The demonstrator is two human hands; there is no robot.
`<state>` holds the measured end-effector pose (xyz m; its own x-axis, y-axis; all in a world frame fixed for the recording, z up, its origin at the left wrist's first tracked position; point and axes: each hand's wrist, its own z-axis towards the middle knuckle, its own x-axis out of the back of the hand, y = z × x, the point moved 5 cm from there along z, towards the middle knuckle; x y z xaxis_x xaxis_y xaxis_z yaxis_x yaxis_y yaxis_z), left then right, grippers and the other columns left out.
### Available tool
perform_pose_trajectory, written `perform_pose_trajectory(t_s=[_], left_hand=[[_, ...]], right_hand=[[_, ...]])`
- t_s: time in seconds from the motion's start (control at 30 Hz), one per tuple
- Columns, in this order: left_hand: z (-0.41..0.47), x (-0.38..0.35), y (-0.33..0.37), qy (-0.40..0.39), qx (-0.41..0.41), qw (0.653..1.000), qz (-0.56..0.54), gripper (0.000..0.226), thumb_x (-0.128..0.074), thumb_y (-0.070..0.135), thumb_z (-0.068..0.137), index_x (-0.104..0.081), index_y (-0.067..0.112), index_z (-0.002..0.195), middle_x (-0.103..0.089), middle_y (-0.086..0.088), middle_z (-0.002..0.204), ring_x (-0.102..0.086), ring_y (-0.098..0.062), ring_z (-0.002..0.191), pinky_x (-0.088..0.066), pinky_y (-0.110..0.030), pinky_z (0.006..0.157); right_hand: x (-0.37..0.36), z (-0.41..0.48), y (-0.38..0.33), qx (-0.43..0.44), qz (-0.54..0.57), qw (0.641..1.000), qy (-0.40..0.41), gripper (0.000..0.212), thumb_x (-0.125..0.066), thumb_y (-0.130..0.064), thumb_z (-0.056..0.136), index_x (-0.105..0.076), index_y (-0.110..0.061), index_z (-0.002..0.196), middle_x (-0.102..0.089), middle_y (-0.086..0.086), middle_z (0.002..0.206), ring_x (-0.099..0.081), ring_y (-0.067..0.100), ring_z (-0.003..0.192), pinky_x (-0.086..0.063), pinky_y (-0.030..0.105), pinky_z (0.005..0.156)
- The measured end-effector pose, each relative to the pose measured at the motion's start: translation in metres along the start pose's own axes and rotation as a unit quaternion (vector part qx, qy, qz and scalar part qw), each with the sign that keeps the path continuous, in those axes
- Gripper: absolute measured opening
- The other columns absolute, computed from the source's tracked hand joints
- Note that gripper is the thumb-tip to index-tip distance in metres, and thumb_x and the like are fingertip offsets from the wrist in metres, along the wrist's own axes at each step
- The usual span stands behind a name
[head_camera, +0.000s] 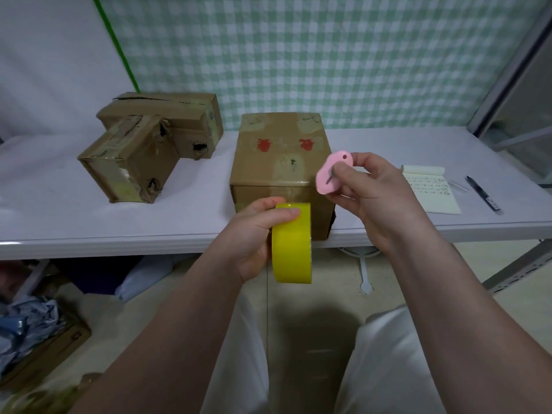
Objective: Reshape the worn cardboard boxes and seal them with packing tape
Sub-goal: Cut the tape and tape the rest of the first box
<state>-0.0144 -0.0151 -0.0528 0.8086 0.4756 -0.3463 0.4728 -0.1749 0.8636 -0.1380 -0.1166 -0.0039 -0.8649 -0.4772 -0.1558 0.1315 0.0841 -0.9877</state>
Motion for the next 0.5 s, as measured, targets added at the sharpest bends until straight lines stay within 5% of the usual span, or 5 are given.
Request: perform_pose_trajectory(t_s=[0.1, 0.2, 0.33, 0.43, 0.5], left_hand=[[0.001, 0.000, 0.000, 0.000, -0.001, 1.000, -0.003, 0.035, -0.063, 0.006, 0.085, -0.051, 0.012, 0.117, -0.064, -0.012, 0.101, -0.063, -0.025, 0.088, -0.054, -0.038, 0.073], [0.001, -0.001, -0.001, -0.001, -0.004, 1.000, -0.007, 0.032, -0.063, 0.006, 0.084, -0.052, 0.011, 0.114, -0.063, -0.013, 0.102, -0.062, -0.026, 0.091, -0.053, -0.040, 0.078], [0.002, 0.000, -0.001, 0.001, -0.009, 1.000, -0.008, 0.033, -0.063, 0.005, 0.084, -0.052, 0.011, 0.115, -0.063, -0.012, 0.097, -0.063, -0.023, 0.083, -0.053, -0.037, 0.074], [0.003, 0.000, -0.002, 0.002, -0.011, 1.000, 0.004, 0.034, -0.063, 0.006, 0.085, -0.051, 0.011, 0.116, -0.063, -0.012, 0.096, -0.062, -0.024, 0.084, -0.052, -0.039, 0.078], [0.003, 0.001, -0.002, -0.003, -0.011, 1.000, 0.018, 0.040, -0.064, 0.008, 0.084, -0.049, 0.010, 0.121, -0.064, -0.012, 0.097, -0.063, -0.026, 0.086, -0.051, -0.043, 0.083]], right_hand=[[-0.008, 0.001, -0.002, 0.027, -0.033, 0.999, -0.023, 0.023, -0.064, -0.003, 0.088, -0.052, -0.013, 0.104, -0.073, 0.007, 0.082, -0.072, 0.016, 0.082, -0.059, 0.030, 0.075], [-0.014, 0.008, 0.001, 0.058, -0.098, 0.993, -0.039, 0.036, -0.067, -0.003, 0.085, -0.054, -0.019, 0.115, -0.065, 0.006, 0.102, -0.067, 0.020, 0.098, -0.058, 0.033, 0.082], [-0.023, 0.023, -0.004, 0.184, -0.224, 0.957, -0.014, 0.025, -0.057, -0.016, 0.089, -0.062, -0.021, 0.113, -0.064, -0.009, 0.106, -0.064, 0.016, 0.102, -0.054, 0.037, 0.089], [-0.034, 0.030, -0.009, 0.290, -0.322, 0.901, -0.007, 0.021, -0.049, -0.003, 0.090, -0.065, -0.016, 0.096, -0.062, -0.001, 0.098, -0.060, 0.003, 0.091, -0.049, 0.022, 0.082], [-0.037, 0.037, -0.003, 0.292, -0.333, 0.896, -0.030, 0.023, -0.051, 0.005, 0.090, -0.070, -0.008, 0.088, -0.053, -0.003, 0.094, -0.055, -0.009, 0.087, -0.043, 0.006, 0.078]])
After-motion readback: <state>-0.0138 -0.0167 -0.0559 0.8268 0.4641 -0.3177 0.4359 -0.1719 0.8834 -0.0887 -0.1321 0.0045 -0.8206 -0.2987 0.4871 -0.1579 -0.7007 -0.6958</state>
